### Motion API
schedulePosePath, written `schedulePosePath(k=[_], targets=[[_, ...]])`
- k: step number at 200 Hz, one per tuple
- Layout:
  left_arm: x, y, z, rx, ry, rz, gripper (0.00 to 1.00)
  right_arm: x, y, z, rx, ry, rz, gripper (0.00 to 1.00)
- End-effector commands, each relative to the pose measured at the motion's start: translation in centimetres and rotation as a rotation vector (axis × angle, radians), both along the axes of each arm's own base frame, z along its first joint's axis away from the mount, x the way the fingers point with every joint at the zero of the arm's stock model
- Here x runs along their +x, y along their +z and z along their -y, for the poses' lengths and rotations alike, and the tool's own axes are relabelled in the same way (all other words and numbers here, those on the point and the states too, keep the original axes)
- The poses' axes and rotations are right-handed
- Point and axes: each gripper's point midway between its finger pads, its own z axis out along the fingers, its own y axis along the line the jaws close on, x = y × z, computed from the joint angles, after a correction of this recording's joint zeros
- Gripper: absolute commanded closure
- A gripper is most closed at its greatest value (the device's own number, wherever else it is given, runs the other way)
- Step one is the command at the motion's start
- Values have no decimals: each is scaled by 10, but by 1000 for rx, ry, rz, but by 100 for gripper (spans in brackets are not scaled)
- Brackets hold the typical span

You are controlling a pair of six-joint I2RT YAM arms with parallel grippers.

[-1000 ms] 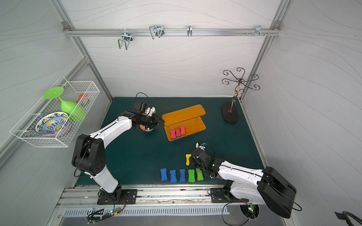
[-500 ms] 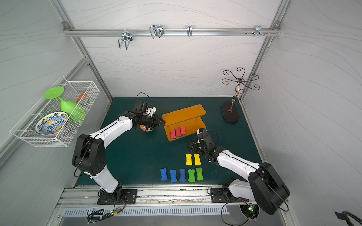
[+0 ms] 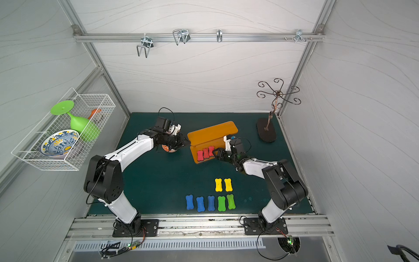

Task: Remove the whiteboard erasers from the shelf
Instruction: Place the whiteboard eraser at the center of the board, then pick up the whiteboard eraser from the shelf.

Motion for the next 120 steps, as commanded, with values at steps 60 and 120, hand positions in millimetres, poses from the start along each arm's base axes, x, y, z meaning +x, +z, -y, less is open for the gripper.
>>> schedulePosePath(k=[60, 120], targets=[[8, 16, -1, 19, -13, 74, 45, 23, -10, -1, 34, -56, 57, 52], [7, 29, -5, 31, -4, 137, 35, 21, -24, 5, 36, -77, 48, 52]])
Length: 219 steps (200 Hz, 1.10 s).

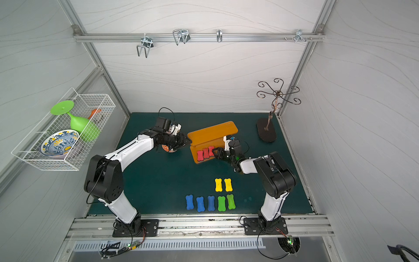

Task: Remove the whiteboard erasers from the shelf
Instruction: Pick up the whiteboard eraser from the shelf.

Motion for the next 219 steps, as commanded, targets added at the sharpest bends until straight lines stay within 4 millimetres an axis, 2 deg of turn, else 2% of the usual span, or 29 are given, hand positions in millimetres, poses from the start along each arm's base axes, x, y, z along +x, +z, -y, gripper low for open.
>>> schedulePosePath(k=[1, 65, 132, 173, 219], targets=[[5, 27, -3, 8, 3, 108, 35, 2, -6, 6, 12, -26, 3, 52], [12, 15, 3, -1, 10, 89, 36, 2, -12, 7, 18, -25, -8, 52], [10, 5, 6, 7, -3, 54, 55, 7, -21, 3, 30, -19, -31, 52], [10, 3, 7, 4, -9, 46, 58, 8, -26, 2, 28, -19, -42, 51], [9, 3, 7, 0, -11, 42, 59, 12, -21, 5, 8, -33, -34, 51]])
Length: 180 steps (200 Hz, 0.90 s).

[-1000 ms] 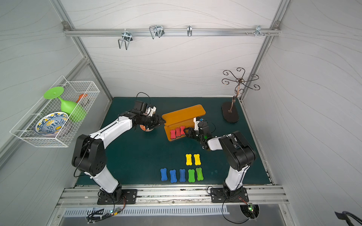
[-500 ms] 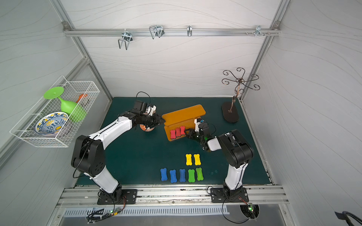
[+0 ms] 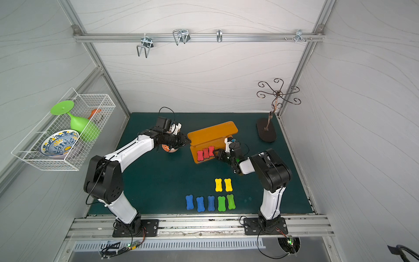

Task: Remove the whiteboard erasers from the shelf
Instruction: Pick up the whiteboard eraser from the shelf.

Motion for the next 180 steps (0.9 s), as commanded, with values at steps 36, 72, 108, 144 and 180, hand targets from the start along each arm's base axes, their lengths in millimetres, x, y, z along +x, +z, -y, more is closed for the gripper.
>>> schedulePosePath(k=[36, 72, 108, 144, 180], targets=[[5, 2, 6, -14, -18, 14, 59, 8, -4, 1, -11, -9, -11, 51], [5, 4, 7, -22, -23, 12, 59, 7, -6, -6, 4, 7, -19, 51], [4, 4, 7, -23, -23, 13, 59, 5, -10, -13, -10, 28, -23, 54], [3, 5, 7, -22, -24, 14, 59, 7, -19, -14, -32, 37, -44, 63], [3, 5, 6, -18, -24, 16, 59, 4, -28, -14, -44, 47, -59, 74]])
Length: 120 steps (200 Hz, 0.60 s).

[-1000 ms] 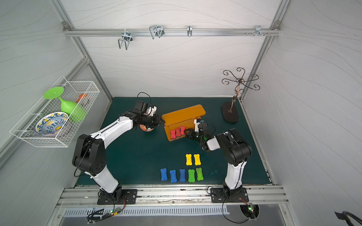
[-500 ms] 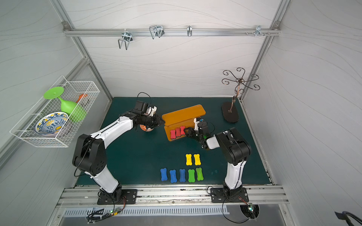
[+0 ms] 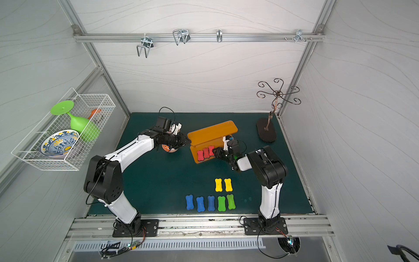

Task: Remove the whiteboard erasers from the shelf
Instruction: Pick up the whiteboard eraser from the shelf.

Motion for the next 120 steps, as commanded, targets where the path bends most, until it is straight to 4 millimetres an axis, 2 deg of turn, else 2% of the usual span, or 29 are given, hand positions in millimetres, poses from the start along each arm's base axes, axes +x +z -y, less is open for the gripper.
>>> schedulePosePath(k=[1, 54, 75, 120], targets=[[4, 5, 5, -13, -19, 18, 59, -9, -19, -1, -39, 29, -44, 74], [3, 4, 3, -3, -15, 20, 59, -15, -9, -1, -67, 32, -43, 100], [2, 2, 3, -4, -11, 15, 59, -14, 4, 1, -74, 26, -36, 100], [2, 10, 1, -6, -4, 36, 58, -16, 27, 11, -110, -21, -20, 100]])
